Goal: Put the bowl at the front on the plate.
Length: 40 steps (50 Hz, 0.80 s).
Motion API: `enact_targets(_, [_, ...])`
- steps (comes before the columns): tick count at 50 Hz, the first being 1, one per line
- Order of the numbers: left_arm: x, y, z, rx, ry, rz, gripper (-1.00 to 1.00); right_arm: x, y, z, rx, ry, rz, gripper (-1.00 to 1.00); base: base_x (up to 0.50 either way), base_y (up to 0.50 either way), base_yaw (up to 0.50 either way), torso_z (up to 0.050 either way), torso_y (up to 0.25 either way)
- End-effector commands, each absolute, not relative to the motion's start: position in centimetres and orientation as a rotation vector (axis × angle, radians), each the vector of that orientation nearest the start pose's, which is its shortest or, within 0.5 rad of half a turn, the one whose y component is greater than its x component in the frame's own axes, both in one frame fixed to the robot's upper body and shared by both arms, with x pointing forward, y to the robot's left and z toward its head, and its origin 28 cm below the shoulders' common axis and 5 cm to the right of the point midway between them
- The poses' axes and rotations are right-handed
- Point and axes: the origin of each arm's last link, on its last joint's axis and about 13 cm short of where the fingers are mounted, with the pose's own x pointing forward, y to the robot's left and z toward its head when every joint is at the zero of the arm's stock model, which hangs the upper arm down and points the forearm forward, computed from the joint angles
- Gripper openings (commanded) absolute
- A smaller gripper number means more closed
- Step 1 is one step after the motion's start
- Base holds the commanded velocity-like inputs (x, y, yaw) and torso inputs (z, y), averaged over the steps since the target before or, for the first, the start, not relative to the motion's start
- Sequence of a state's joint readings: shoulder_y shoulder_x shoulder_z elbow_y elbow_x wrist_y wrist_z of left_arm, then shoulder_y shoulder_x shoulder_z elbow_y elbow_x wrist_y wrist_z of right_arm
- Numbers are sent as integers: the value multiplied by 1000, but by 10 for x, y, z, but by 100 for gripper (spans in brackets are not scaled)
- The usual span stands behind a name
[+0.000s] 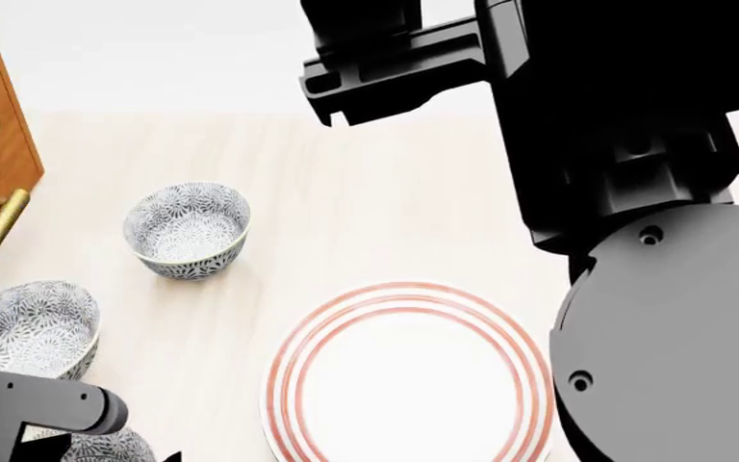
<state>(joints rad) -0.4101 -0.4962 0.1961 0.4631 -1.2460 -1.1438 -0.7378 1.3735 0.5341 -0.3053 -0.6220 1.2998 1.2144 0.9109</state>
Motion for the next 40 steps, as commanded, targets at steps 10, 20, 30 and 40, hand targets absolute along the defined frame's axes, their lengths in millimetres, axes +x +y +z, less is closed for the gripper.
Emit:
enact_targets(10, [207,217,115,2,610,-214,100,220,-92,348,-257,-431,104,100,0,0,0,0,0])
enact_targets(20, [204,216,112,-5,626,-233,100,221,-92,348,-257,-434,106,100,0,0,0,0,0])
enact_targets(30, [202,216,106,-26,658,-220,100,220,-93,347,-257,-436,103,100,0,0,0,0,0])
enact_targets(40, [199,216,106,-21,668,-221,100,220,-93,347,-258,-438,101,100,0,0,0,0,0])
